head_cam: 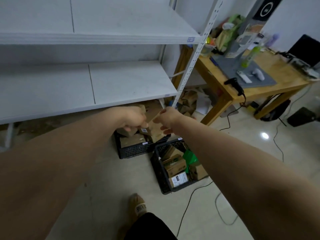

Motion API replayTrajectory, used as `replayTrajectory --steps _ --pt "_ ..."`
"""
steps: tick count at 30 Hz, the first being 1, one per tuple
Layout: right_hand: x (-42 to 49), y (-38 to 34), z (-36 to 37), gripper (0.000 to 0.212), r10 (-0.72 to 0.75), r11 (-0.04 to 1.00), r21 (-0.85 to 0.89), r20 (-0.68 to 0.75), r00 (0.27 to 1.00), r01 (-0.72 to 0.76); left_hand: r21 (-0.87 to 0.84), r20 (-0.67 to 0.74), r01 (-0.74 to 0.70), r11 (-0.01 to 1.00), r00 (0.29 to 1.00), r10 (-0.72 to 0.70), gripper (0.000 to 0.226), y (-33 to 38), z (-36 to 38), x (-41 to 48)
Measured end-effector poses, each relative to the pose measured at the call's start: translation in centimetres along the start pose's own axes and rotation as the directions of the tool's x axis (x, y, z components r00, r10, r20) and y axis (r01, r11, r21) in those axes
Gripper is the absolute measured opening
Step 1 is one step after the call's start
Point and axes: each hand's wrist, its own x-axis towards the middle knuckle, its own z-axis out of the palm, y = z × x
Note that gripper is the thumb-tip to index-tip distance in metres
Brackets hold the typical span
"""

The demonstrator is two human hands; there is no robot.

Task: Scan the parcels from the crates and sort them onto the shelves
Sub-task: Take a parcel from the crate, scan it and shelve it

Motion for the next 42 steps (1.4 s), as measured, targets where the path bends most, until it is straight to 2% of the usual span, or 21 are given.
replayTrajectory --steps 2,4,9,14,17,20,23,28,33,37,42 --pt "0.0 0.8 -0.9 0.019 0.006 1.0 0.012 -0.014 1.0 -0.006 0.028 0.009 -0.023 0.999 1.0 0.022 0.029 1.0 0.3 0.4" --pt "0.2 1.1 -1.8 0.012 -0.002 1.0 0.014 -0.025 1.0 0.002 0.038 0.004 -0.031 0.999 1.0 0.031 0.023 1.8 0.2 0.9" --pt "0.8 2.0 -4.5 0.018 -0.042 0.999 0.024 -0.05 0.998 0.044 0.051 -0.038 -0.019 0.999 0.999 0.021 0.012 4.7 0.1 1.9" --pt "2.1 4.9 -9.8 0.024 -0.019 0.999 0.036 -0.062 0.998 0.021 0.086 -0.068 -0.016 0.996 0.997 0.022 0.029 10.3 1.1 3.7" --pt "3.1 7.2 -14.8 0.015 -0.029 0.999 0.035 -0.081 0.996 0.032 0.083 -0.1 -0.042 0.996 0.994 0.05 0.032 15.0 3.1 5.4" --pt "4.6 10.1 -19.9 0.031 -0.009 0.998 0.067 -0.099 0.995 0.015 0.102 -0.118 -0.077 0.992 0.989 0.089 0.036 19.9 6.1 7.8" --pt "5.9 13.5 -24.8 0.029 0.004 0.999 0.052 -0.137 0.991 0.003 0.15 -0.077 -0.111 0.982 0.989 0.123 0.04 24.5 9.8 10.5" --pt "8.7 19.6 -31.2 0.026 0.043 0.997 0.062 -0.136 0.99 -0.034 0.114 -0.009 -0.116 0.987 0.993 0.118 0.044 30.5 15.0 15.5" --pt "10.9 24.1 -34.3 0.015 0.119 0.988 0.108 -0.11 0.987 -0.107 0.073 0.081 -0.088 0.993 0.993 0.082 0.036 32.7 18.4 18.7" --pt "12.4 25.9 -34.9 0.008 0.166 0.975 0.163 -0.099 0.981 -0.149 0.025 0.101 -0.046 0.999 0.994 0.043 0.037 32.8 18.9 21.3" --pt "14.6 27.4 -33.5 0.019 0.238 0.959 0.175 -0.071 0.969 -0.223 -0.095 0.126 0.061 0.994 0.991 -0.049 0.041 31.4 19.1 24.2"
